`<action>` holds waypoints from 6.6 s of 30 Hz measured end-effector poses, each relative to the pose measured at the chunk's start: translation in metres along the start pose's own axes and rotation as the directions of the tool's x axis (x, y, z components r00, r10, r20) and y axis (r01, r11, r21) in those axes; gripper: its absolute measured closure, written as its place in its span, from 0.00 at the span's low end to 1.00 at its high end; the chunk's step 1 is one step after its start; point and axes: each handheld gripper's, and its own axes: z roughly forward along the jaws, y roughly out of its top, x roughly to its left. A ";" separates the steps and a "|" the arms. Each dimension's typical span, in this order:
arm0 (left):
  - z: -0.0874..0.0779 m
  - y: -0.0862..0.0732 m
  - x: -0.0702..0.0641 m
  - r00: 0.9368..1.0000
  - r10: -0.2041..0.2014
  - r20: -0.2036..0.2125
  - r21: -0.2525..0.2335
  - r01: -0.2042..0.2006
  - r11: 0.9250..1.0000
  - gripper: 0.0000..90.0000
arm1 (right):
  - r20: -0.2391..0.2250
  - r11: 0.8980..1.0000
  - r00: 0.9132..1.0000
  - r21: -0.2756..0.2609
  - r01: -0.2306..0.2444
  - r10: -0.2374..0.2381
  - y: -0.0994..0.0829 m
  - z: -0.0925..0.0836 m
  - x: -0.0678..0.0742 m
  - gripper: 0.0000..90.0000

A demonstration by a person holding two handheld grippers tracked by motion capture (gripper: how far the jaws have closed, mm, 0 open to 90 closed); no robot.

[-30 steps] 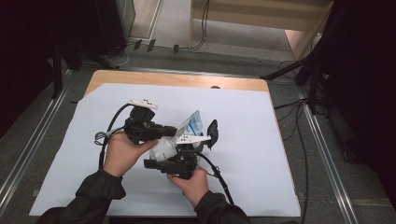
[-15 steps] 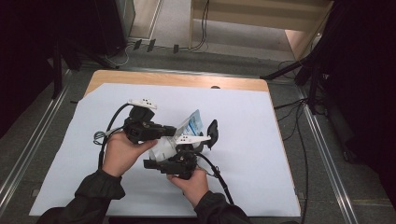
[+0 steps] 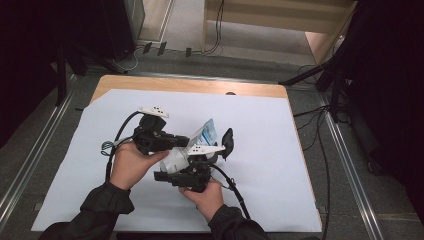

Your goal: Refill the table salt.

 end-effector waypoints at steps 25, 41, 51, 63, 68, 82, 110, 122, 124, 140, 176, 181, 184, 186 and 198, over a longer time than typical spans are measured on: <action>-0.002 0.003 -0.002 1.000 0.000 0.003 -0.021 0.001 1.000 1.00 | -0.023 1.000 1.000 -0.026 -0.015 0.014 0.003 -0.001 0.002 0.64; -0.001 0.005 -0.002 1.000 -0.011 0.017 -0.017 0.011 1.000 1.00 | -0.030 0.999 0.999 -0.027 -0.022 0.021 0.004 0.000 0.003 0.62; 0.000 0.006 -0.002 1.000 -0.008 0.017 -0.015 0.008 1.000 1.00 | -0.017 1.000 1.000 -0.018 -0.008 0.008 0.003 0.001 0.002 0.66; 0.000 0.005 -0.001 1.000 -0.010 0.017 -0.023 0.011 1.000 1.00 | -0.015 1.000 1.000 -0.024 -0.013 0.013 0.004 0.000 0.001 0.68; 0.000 0.005 -0.002 1.000 -0.008 0.013 -0.026 0.009 1.000 1.00 | -0.006 1.000 1.000 -0.019 -0.006 0.006 0.004 0.000 -0.001 0.67; 0.000 0.005 -0.001 1.000 -0.004 0.003 -0.034 0.004 0.999 1.00 | 0.008 1.000 1.000 -0.026 -0.016 0.016 0.005 0.000 -0.003 0.64; 0.005 0.008 -0.003 1.000 0.007 0.000 -0.035 -0.007 0.999 1.00 | -0.001 0.998 0.999 -0.033 -0.045 0.045 0.006 -0.002 -0.005 0.64; 0.006 0.009 -0.004 1.000 0.009 0.004 -0.043 -0.009 0.999 1.00 | 0.001 0.998 0.999 -0.041 -0.037 0.037 0.005 -0.003 -0.004 0.62; 0.005 0.009 -0.004 1.000 0.006 0.008 -0.044 -0.006 0.999 1.00 | 0.000 0.998 0.999 -0.044 -0.044 0.044 0.005 -0.004 -0.004 0.64; 0.003 0.013 -0.009 1.000 0.023 -0.017 -0.040 -0.024 0.999 1.00 | -0.041 0.995 0.997 -0.070 -0.069 0.066 0.007 -0.003 -0.004 0.66; -0.001 -0.007 0.009 1.000 -0.020 0.022 0.019 0.019 1.000 0.99 | 0.064 0.999 0.997 0.024 0.035 -0.036 -0.004 0.010 -0.006 0.66; 0.000 -0.009 0.013 0.999 -0.029 0.039 0.029 0.027 0.999 0.98 | 0.072 0.998 0.996 0.032 0.045 -0.047 -0.006 0.011 -0.007 0.65; 0.002 -0.009 0.014 0.998 -0.035 0.049 0.038 0.034 0.999 0.97 | 0.075 0.998 0.996 0.038 0.049 -0.052 -0.007 0.011 -0.007 0.65; 0.003 -0.008 0.014 0.998 -0.033 0.048 0.041 0.031 0.999 0.97 | 0.079 0.998 0.995 0.044 0.055 -0.058 -0.007 0.012 -0.007 0.65; 0.010 -0.007 0.018 0.996 -0.039 0.074 0.064 0.034 0.997 0.97 | 0.089 0.996 0.994 0.058 0.060 -0.065 -0.015 0.012 -0.009 0.65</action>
